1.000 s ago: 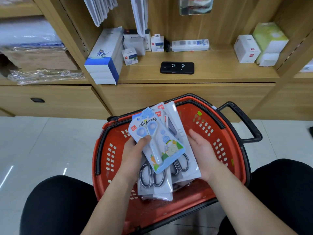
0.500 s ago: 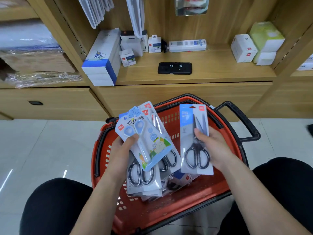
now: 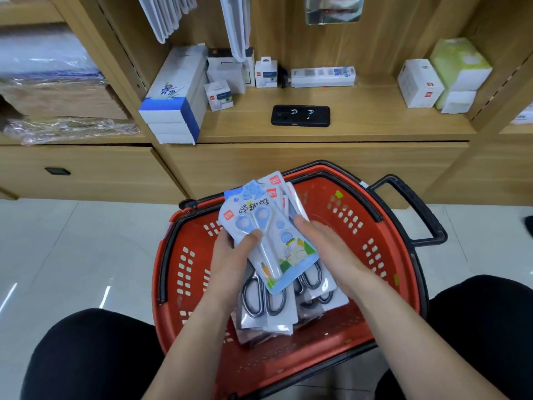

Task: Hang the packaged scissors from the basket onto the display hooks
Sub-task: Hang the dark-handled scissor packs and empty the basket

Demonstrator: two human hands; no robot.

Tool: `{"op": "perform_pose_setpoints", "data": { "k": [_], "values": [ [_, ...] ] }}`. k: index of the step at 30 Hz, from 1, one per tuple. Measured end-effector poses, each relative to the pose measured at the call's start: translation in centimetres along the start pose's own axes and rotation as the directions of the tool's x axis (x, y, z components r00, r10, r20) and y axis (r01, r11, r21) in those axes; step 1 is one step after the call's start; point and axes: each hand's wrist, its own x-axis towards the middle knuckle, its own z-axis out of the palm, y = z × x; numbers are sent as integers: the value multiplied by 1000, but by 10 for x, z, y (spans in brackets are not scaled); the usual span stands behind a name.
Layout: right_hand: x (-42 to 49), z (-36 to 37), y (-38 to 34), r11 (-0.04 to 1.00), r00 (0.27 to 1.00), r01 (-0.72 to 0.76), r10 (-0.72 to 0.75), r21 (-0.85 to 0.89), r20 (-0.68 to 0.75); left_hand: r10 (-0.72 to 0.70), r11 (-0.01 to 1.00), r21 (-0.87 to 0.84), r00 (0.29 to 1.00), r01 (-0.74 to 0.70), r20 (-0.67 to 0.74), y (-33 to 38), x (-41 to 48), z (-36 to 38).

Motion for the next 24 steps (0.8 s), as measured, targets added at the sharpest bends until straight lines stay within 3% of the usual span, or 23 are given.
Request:
{"op": "perform_pose_setpoints", "data": {
  "k": [5,9,14,24],
  "values": [
    [15,5,9,999,998,16,-14,-34,56,-81,997,-11,997,81,11,-11,21,-6],
    [37,1,23,999,1000,20,-20,46,6,-193,981,26,979,192,66,-22,52,-15],
    [56,-5,16,988,998,7,4,156,-69,-221,970,133,963,202,152,-7,81,-17],
    [-47,0,-146,974,981,15,30,225,-192,-276,955,137,957,263,91,181,-10,16]
  ]
}}
